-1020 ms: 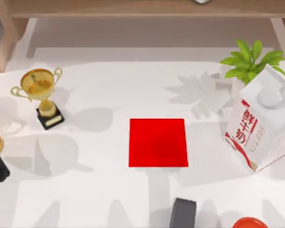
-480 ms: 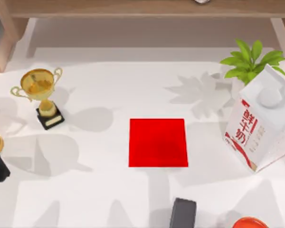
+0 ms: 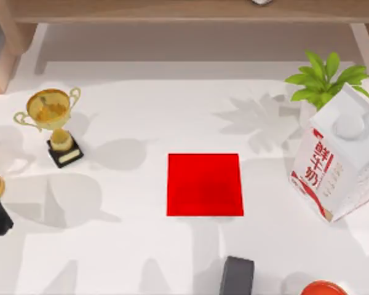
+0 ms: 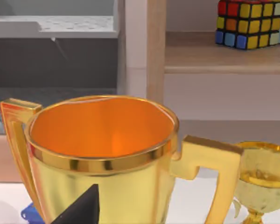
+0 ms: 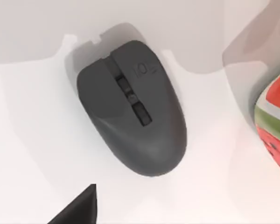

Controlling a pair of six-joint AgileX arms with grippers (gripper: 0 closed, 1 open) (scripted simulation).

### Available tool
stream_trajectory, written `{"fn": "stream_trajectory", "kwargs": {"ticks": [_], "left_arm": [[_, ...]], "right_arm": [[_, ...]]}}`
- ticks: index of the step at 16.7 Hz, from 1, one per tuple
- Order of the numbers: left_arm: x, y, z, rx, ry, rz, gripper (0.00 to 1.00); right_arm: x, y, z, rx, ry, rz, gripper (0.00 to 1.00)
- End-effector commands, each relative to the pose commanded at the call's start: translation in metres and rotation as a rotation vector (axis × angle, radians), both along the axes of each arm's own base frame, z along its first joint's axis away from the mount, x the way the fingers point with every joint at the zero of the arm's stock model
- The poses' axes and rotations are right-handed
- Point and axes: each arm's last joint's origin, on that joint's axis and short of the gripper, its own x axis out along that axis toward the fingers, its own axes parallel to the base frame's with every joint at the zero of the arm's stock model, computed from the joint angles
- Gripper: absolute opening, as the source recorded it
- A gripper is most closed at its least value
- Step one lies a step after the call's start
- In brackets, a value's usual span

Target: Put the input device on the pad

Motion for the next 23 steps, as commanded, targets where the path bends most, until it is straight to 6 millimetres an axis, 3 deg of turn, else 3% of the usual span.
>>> {"fn": "stream_trajectory", "kwargs": {"ticks": [4, 8, 17, 23], "left_arm": [[0.000, 0.000, 0.000, 0.000, 0.000, 0.000, 1.00], [0.000, 0.000, 0.000, 0.000, 0.000, 0.000, 1.00], [0.000, 0.000, 0.000, 0.000, 0.000, 0.000, 1.00], [0.000, 0.000, 0.000, 0.000, 0.000, 0.000, 1.00]], "right_arm": [[0.042, -0.024, -0.022, -0.026, 0.247, 0.276, 1.00], [0.064, -0.039, -0.040, -0.005, 0.374, 0.445, 1.00], [0.068, -0.040, -0.048, 0.000, 0.393, 0.477, 1.00], [0.069, -0.033, -0.104, 0.003, 0.397, 0.480, 1.00]]}}
